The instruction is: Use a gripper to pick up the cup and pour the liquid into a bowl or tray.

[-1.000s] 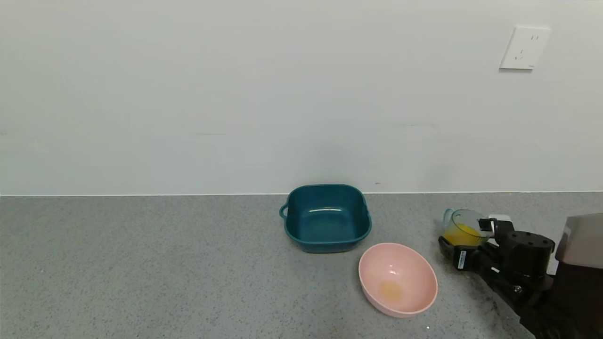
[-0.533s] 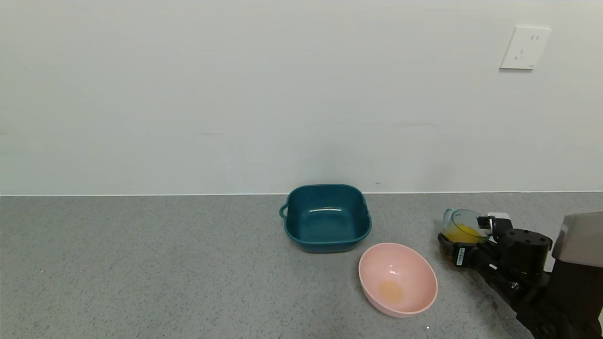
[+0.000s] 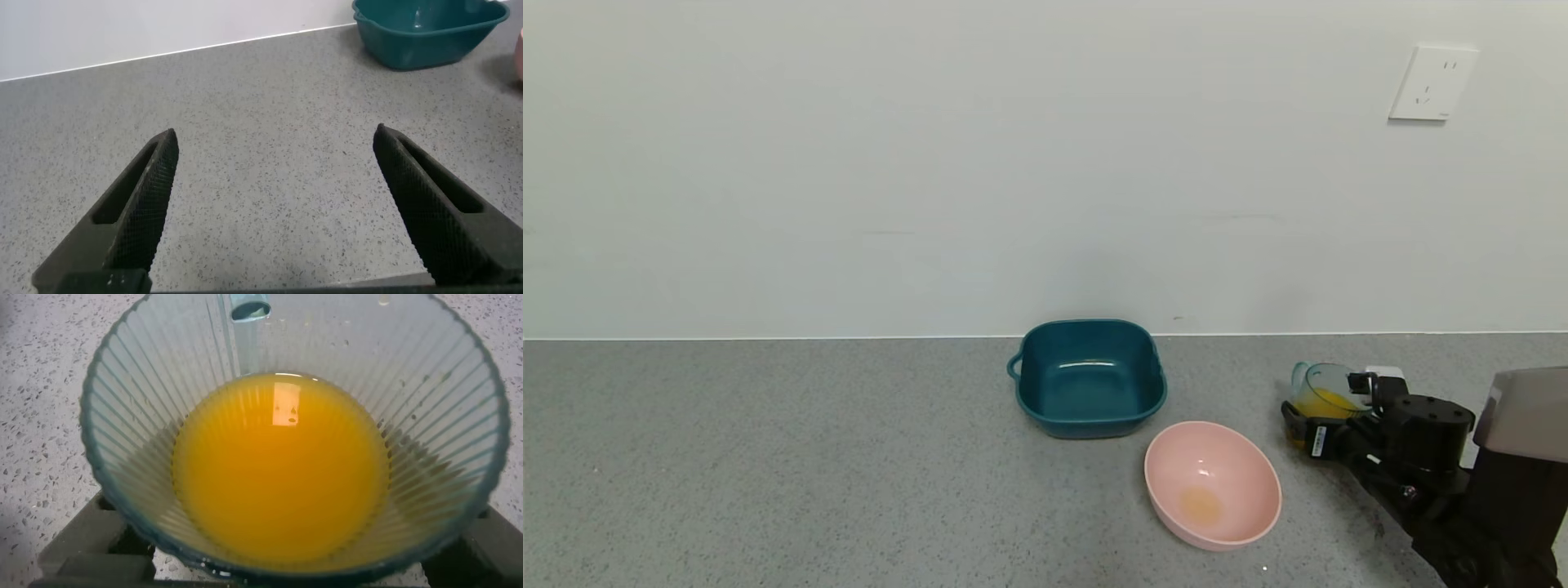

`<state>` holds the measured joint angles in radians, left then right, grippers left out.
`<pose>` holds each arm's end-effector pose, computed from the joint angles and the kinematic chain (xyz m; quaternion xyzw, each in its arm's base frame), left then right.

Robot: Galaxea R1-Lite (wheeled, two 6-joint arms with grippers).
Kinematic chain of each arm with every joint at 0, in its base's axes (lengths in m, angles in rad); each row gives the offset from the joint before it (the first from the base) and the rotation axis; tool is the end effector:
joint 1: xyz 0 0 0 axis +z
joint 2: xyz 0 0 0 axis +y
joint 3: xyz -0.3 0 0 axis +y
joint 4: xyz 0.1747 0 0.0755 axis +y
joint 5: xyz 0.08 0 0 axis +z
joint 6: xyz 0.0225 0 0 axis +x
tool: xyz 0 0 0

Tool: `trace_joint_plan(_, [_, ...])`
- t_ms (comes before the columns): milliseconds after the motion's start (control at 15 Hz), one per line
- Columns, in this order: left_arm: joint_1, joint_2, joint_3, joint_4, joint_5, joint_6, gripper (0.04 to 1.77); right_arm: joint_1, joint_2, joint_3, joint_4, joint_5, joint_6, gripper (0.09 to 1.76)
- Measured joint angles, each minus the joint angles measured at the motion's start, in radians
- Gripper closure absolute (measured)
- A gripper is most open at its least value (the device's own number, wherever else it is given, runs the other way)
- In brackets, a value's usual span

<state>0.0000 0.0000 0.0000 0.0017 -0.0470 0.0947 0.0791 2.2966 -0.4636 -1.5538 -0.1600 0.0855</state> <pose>-0.0228 -0.0011 0.0753 0.0473 -0.0003 -0.0235 0.9986 0.3243 0.0221 0.0079 0.0257 0.1363 -0.0459 0.9893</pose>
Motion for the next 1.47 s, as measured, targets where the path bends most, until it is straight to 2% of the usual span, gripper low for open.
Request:
trace_joint_plan(600, [0.0,0.0,0.0,0.0,0.0,0.0,0.09,0.0,0.011,-0.012,0.0,0.0,0.001,0.14])
trace_joint_plan(667, [0.0,0.0,0.0,0.0,0.0,0.0,0.09,0.0,0.011,-0.011,0.0,0.0,0.001,0.33])
trace_joint_plan(733, [0.0,0.0,0.0,0.0,0.0,0.0,0.09,0.001,0.011,-0.01,0.0,0.001,0.001,0.44])
trace_joint_plan(800, [0.0,0.0,0.0,0.0,0.0,0.0,0.09,0.0,0.012,-0.01,-0.001,0.001,0.001,0.48])
trace_joint_plan(1467, [0.0,0.0,0.0,0.0,0.0,0.0,0.09,0.0,0.011,-0.004,-0.001,0.001,0.001,0.49])
